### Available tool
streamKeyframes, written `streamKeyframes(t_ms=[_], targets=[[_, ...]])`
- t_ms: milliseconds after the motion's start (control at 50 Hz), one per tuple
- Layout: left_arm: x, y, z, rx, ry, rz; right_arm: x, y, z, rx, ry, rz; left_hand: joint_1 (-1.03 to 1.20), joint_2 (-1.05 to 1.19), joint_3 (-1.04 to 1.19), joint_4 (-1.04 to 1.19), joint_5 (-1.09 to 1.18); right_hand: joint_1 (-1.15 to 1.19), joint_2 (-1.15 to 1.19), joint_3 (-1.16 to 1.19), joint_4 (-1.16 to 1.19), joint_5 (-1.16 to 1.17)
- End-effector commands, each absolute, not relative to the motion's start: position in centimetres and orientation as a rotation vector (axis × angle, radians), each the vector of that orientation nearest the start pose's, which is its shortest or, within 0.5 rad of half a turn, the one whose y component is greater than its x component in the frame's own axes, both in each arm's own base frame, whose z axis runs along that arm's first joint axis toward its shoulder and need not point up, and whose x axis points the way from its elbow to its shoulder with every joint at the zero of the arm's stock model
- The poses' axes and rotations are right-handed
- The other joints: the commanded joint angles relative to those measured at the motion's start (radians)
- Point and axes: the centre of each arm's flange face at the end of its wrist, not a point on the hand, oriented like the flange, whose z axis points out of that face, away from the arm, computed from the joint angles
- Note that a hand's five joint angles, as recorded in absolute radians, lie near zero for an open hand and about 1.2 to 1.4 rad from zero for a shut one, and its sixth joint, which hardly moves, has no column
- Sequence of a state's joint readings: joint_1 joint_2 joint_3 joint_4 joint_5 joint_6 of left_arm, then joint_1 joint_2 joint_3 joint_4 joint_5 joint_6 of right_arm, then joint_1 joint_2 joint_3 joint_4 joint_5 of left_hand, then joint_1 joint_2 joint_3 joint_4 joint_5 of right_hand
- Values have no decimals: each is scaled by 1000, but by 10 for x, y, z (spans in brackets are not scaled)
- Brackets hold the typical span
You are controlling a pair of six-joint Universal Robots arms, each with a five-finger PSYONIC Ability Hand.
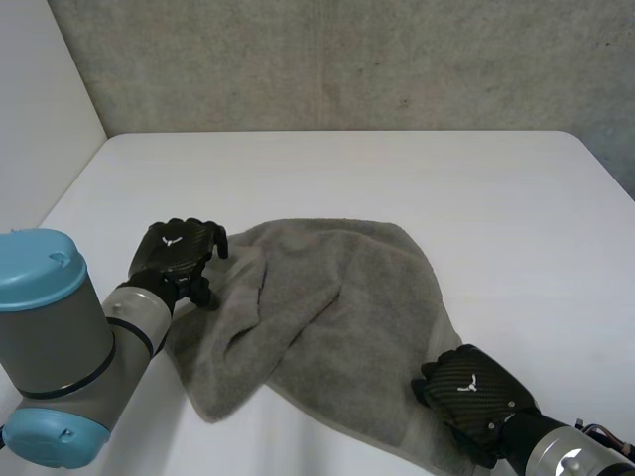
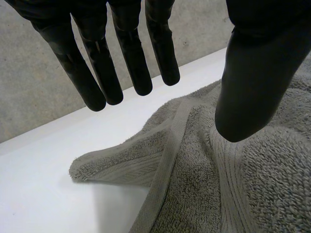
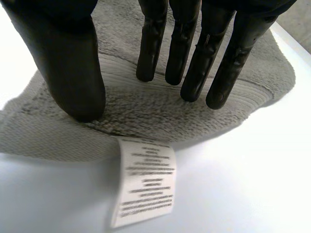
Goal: Fold the towel.
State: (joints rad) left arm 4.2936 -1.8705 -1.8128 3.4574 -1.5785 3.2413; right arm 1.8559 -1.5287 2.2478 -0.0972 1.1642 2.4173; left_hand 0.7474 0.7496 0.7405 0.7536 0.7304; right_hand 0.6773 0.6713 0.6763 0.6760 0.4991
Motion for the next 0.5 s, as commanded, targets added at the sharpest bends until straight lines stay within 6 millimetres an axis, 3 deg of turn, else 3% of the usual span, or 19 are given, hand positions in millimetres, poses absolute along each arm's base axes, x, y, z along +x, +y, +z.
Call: streamKeyframes(t_ms=[20, 180, 220, 280, 320, 500], targets=[[-251, -244, 171, 662, 2536, -2062, 211, -146, 131, -1502, 2197, -1440, -108, -110, -101, -114, -266, 86, 92, 87, 87, 90], [-251, -244, 171, 664, 2538, -2061, 211, -146, 129, -1518, 2198, -1435, -108, -110, -101, -114, -266, 127, 133, 128, 128, 131], [-252, -243, 171, 666, 2538, -2061, 210, -148, 133, -1508, 2186, -1455, -102, -105, -95, -109, -260, -95, -89, -94, -94, -91], [-252, -243, 171, 666, 2537, -2063, 210, -148, 136, -1507, 2184, -1463, -108, -110, -101, -114, -266, -196, -190, -195, -195, -192], [-252, -243, 171, 668, 2537, -2064, 209, -146, 147, -1521, 2164, -1520, -108, -110, -101, -114, -266, -447, -441, -446, -446, -444], [-253, -242, 171, 673, 2538, -2065, 209, -130, 160, -1584, 2095, -1470, -102, -105, -95, -109, -260, -503, -497, -502, -501, -499]])
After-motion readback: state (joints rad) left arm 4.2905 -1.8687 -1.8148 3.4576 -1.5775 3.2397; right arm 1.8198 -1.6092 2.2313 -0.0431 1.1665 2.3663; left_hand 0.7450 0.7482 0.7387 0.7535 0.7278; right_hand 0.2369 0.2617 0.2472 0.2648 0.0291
